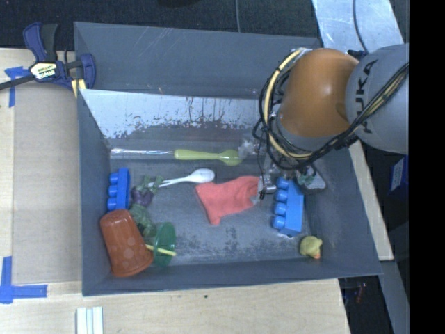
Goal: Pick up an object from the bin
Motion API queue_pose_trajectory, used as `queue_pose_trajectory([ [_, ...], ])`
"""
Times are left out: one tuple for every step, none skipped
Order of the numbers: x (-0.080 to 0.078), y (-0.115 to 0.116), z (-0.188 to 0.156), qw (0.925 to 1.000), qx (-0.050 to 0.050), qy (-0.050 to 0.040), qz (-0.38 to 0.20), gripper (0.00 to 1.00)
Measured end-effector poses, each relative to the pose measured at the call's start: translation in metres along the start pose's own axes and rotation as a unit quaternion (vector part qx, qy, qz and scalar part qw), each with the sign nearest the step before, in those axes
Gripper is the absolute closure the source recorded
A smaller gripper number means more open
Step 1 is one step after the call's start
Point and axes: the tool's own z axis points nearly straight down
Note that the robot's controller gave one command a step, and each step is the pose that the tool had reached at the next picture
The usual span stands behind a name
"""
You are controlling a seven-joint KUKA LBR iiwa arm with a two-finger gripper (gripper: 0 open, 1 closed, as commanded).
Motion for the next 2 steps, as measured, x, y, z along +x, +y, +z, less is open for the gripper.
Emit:
queue_pose_trajectory([
  [0.001, 0.004, 0.03, 0.9993, 0.0, 0.0022, -0.038, 0.0],
  [0.003, 0.016, 0.019, 0.9984, 0.0, 0.0003, -0.057, 0.0],
])
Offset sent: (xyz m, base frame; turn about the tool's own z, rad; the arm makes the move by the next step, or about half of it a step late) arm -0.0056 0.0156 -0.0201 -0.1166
